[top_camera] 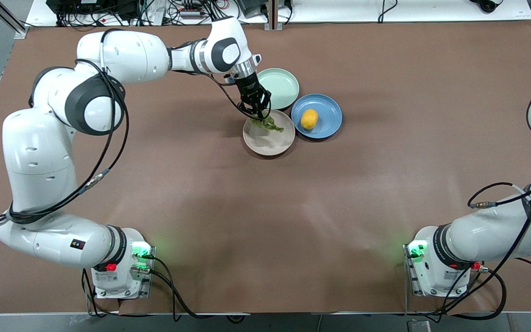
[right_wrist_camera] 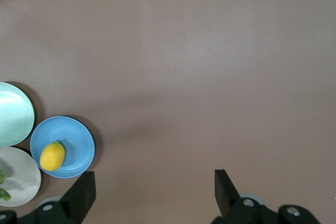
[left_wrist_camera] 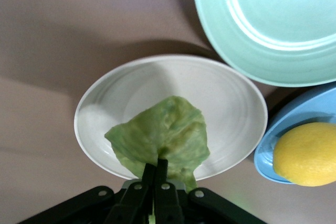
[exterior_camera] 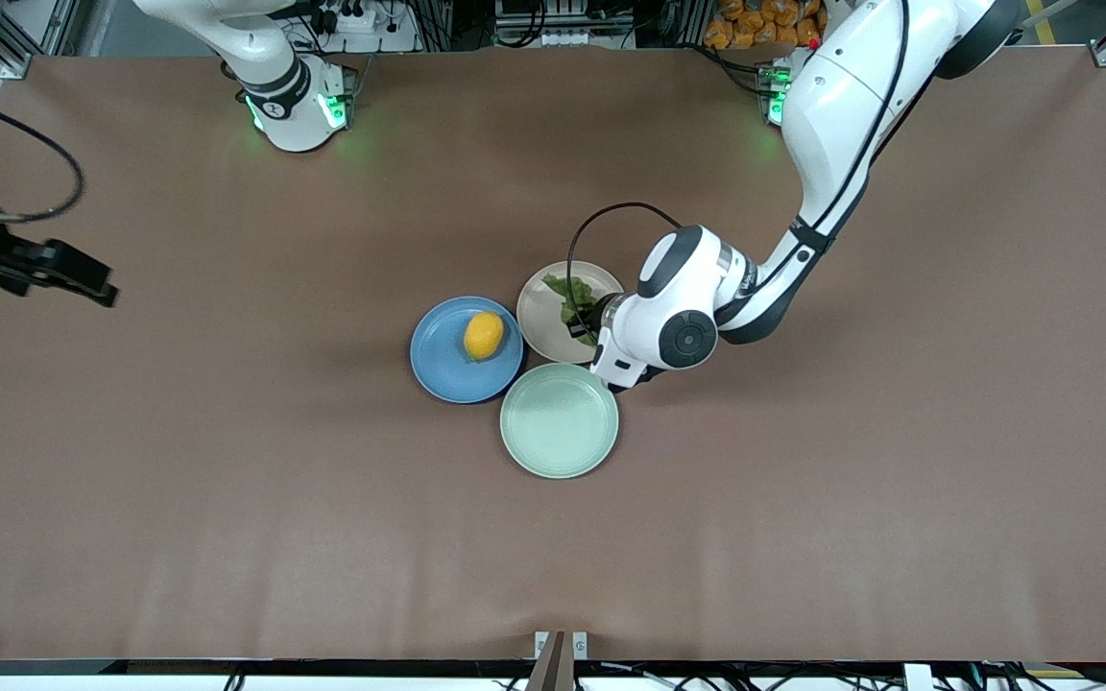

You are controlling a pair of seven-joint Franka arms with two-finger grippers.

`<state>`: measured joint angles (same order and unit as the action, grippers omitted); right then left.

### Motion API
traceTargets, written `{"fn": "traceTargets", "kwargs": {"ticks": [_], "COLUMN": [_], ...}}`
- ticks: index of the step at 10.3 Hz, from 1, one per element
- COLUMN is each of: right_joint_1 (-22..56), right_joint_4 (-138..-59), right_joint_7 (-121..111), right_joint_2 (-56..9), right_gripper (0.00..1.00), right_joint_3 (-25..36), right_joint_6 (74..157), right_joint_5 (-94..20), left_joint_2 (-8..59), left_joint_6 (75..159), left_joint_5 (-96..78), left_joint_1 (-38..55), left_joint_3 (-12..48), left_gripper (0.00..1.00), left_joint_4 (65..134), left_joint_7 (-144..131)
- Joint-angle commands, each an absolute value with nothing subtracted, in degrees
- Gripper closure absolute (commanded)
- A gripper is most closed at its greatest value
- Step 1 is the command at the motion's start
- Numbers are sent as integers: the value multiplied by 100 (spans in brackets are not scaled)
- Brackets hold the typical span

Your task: Place lemon and lettuce in plates

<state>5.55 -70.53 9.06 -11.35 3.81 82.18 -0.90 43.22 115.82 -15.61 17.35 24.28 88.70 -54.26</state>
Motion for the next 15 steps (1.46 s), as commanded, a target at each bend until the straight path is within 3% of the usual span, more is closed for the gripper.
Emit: {"fn": "traceTargets", "kwargs": {"ticks": [1,6,11,15], "right_joint_1": [265,193,220,413], "right_joint_4": [-7075,-8198,-8402,-8420], "right_joint_7": [442,106,79,88], "right_joint_2": [-942,-222,-149,-220], "right_gripper": [0,0,0,0], "right_joint_3": [273,255,422,633], "right_joint_6": [8122,8226,8455,8542], "right_joint_5": [-105,-114,-79,-97], "left_joint_2": [4280,4027,3701,3087], "left_joint_6": [11610,11558,11514,11505], "left_joint_5": [-1740,-1644,-213,316], "left_joint_1": [1766,1513,389,-534], "left_joint_3": [2417,2391,2320,2312], "left_gripper": [1,0,0,0], "left_joint_4": [8930,8868,8701,8684], "left_joint_7": [-5598,-5573,-4898,-2739]}}
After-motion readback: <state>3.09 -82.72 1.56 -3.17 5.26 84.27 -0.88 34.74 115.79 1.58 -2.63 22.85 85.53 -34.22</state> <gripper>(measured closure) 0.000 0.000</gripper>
